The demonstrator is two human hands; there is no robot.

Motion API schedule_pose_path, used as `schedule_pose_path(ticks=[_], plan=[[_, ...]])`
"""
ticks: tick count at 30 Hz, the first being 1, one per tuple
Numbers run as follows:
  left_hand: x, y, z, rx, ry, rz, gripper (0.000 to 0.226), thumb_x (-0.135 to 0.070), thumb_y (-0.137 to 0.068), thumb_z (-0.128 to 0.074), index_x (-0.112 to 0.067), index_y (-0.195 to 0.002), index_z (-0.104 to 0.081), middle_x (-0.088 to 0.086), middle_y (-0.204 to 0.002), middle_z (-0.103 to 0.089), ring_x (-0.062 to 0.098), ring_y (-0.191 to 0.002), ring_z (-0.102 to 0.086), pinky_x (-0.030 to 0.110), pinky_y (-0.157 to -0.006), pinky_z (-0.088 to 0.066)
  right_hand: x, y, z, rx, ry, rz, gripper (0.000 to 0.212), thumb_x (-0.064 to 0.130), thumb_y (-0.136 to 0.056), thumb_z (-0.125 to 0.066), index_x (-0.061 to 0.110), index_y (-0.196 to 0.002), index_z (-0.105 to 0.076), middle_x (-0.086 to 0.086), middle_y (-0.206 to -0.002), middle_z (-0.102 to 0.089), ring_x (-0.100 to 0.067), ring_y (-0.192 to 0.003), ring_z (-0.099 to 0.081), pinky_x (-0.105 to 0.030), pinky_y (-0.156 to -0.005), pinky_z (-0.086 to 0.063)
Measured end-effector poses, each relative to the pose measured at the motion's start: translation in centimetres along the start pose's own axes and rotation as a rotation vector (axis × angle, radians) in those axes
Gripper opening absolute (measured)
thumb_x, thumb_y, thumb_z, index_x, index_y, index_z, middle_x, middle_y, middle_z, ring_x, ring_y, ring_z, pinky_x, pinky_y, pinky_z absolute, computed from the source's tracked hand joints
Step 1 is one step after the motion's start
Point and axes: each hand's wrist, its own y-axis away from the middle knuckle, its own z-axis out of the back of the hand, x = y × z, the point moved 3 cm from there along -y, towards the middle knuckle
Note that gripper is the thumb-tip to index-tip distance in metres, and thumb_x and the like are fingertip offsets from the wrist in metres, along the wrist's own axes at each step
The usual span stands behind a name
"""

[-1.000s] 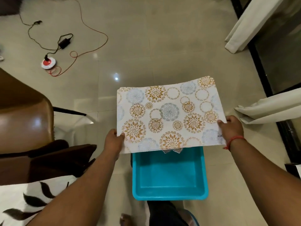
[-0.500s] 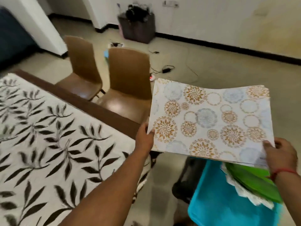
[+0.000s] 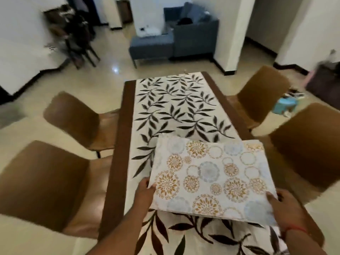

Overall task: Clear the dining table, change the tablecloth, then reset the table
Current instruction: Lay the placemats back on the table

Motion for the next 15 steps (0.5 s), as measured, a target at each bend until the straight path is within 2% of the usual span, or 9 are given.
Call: schedule_pose_path(ticks=[3,5,7,8,10,13,15], plan=[[4.2,0.2,5.5,-0.163,0.069,0.120,0.019,-0.012,-0.098,-0.058,-0.013,-0.117,-0.056,0.009,-0.113,-0.064,0.019,-0.092,-0.060,0.032,-0.077,-0.049,6.2,-0.9,-6.4,0.124,0.058,0.143,0.030,0.012,-0.093,-0.066,-0.006,-0.117,-0.063,-0.024,-0.118,-0.064,-0.038,-0.112,-0.058,-0.037,-0.091,-0.039],[6.2,1.6,7.6,-0.279,0.148,0.218,0.018,-0.013,-0.100,-0.057,-0.016,-0.117,-0.054,0.006,-0.110,-0.062,0.015,-0.088,-0.058,0.027,-0.068,-0.046,9.2,-1.4,-10.1,0.244,0.075,0.213,0.029,0.007,-0.093,-0.065,-0.010,-0.115,-0.063,-0.022,-0.109,-0.064,-0.038,-0.109,-0.059,-0.033,-0.086,-0.038],[7.9,2.8,8.5,-0.363,0.253,0.283,0.016,-0.013,-0.100,-0.056,-0.017,-0.115,-0.054,0.008,-0.112,-0.064,0.018,-0.089,-0.062,0.030,-0.071,-0.050,11.0,-2.5,-12.8,0.344,0.058,0.220,0.027,0.007,-0.091,-0.067,-0.008,-0.113,-0.064,-0.017,-0.104,-0.063,-0.035,-0.099,-0.060,-0.030,-0.082,-0.039],[8.7,3.6,8.9,-0.404,0.313,0.317,0.017,-0.011,-0.100,-0.056,-0.017,-0.115,-0.054,0.009,-0.113,-0.065,0.020,-0.091,-0.063,0.033,-0.073,-0.053,11.5,-3.0,-14.7,0.401,0.018,0.206,0.027,0.011,-0.089,-0.069,-0.003,-0.113,-0.065,-0.017,-0.107,-0.066,-0.033,-0.095,-0.060,-0.033,-0.084,-0.044],[9.8,4.7,8.9,-0.481,0.429,0.364,0.020,-0.008,-0.100,-0.055,-0.015,-0.118,-0.053,0.008,-0.114,-0.065,0.023,-0.095,-0.066,0.035,-0.074,-0.055,11.8,-3.9,-17.3,0.495,-0.095,0.122,0.037,0.017,-0.086,-0.072,0.007,-0.120,-0.062,-0.019,-0.118,-0.065,-0.032,-0.096,-0.061,-0.048,-0.087,-0.054],[10.2,6.4,7.6,-0.562,0.549,0.429,0.019,-0.008,-0.101,-0.054,-0.014,-0.118,-0.050,0.009,-0.113,-0.063,0.020,-0.089,-0.063,0.030,-0.067,-0.051,12.3,-4.3,-20.9,0.656,-0.387,-0.037,0.049,0.000,-0.094,-0.059,0.012,-0.139,-0.043,-0.020,-0.132,-0.053,-0.029,-0.096,-0.062,-0.044,-0.077,-0.061],[10.3,7.3,5.5,-0.563,0.634,0.464,0.018,-0.006,-0.101,-0.053,-0.012,-0.118,-0.048,0.010,-0.114,-0.062,0.017,-0.087,-0.062,0.029,-0.065,-0.049,12.7,-3.2,-22.8,0.796,-0.449,-0.081,0.038,0.002,-0.097,-0.054,0.016,-0.130,-0.040,-0.024,-0.141,-0.045,-0.026,-0.092,-0.061,-0.046,-0.082,-0.060]])
